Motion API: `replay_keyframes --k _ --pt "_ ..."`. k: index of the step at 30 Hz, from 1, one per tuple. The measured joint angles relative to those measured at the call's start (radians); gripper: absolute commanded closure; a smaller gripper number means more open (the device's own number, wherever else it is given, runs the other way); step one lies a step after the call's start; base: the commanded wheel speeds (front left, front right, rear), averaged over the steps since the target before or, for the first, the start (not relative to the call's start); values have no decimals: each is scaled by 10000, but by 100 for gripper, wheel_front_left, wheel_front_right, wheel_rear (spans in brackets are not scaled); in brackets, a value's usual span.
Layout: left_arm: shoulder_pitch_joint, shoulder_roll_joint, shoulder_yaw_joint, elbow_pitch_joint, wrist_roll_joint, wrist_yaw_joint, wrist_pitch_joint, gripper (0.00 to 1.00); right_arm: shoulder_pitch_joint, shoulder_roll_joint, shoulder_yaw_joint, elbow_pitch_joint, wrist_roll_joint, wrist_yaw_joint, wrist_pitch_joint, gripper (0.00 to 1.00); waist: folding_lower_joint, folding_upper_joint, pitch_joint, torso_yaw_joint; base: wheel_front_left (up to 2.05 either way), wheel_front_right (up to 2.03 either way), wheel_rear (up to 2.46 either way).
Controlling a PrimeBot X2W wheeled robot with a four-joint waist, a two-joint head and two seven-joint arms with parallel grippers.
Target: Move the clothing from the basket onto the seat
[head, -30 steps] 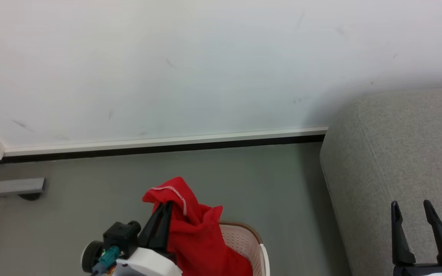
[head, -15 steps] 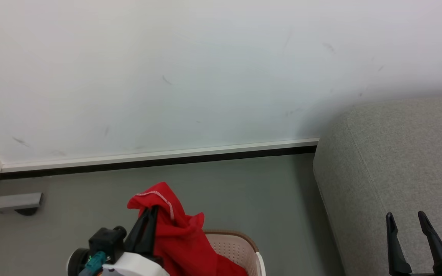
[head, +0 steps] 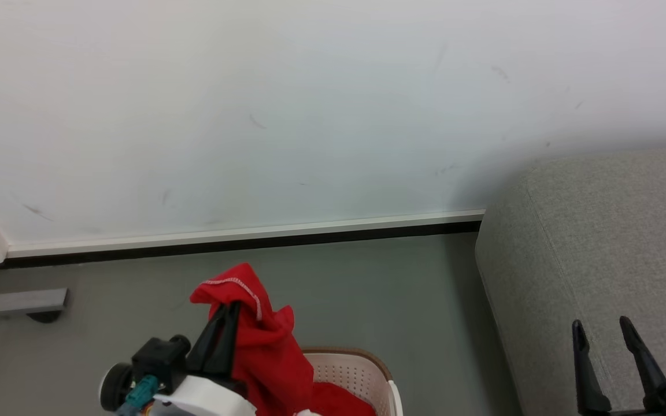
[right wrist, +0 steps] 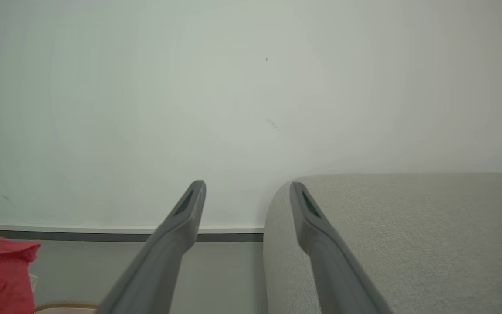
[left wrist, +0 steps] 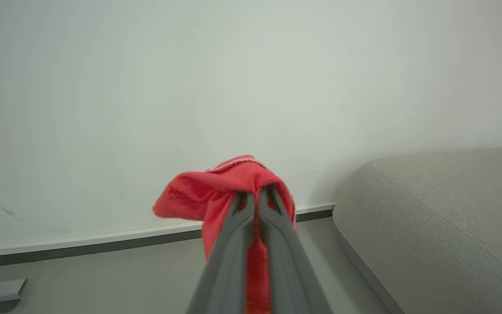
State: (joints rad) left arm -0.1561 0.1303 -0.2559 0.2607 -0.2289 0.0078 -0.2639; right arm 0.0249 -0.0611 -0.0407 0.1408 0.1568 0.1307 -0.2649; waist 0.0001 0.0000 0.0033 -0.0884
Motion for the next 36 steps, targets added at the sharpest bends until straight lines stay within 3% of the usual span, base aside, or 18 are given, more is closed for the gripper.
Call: replay_keyframes --k 6,15,23,30,36 --pt "-199 21 -213 -807 2 -169 184 100 -402 -539 1459 -159 253 -2 0 0 0 0 44 -10 0 0 0" --pt "-771 23 -899 -2351 169 -529 1066 100 -1773 -2057 4915 -485 905 -2 0 0 0 0 47 43 0 0 0" --pt "-1451 -215 -1812 -2846 180 -878 1616 100 -3334 -3032 7818 -336 1166 0 0 0 0 0 31 122 0 0 0" --pt "-1825 -403 -2890 -3425 165 -1124 2142 100 -4385 -3432 8393 205 918 0 0 0 0 0 -33 180 0 0 0" --pt "-1946 -476 -3634 -4004 -464 -1266 2395 100 -4647 -3519 8771 663 1407 0 0 0 0 0 -77 249 0 0 0"
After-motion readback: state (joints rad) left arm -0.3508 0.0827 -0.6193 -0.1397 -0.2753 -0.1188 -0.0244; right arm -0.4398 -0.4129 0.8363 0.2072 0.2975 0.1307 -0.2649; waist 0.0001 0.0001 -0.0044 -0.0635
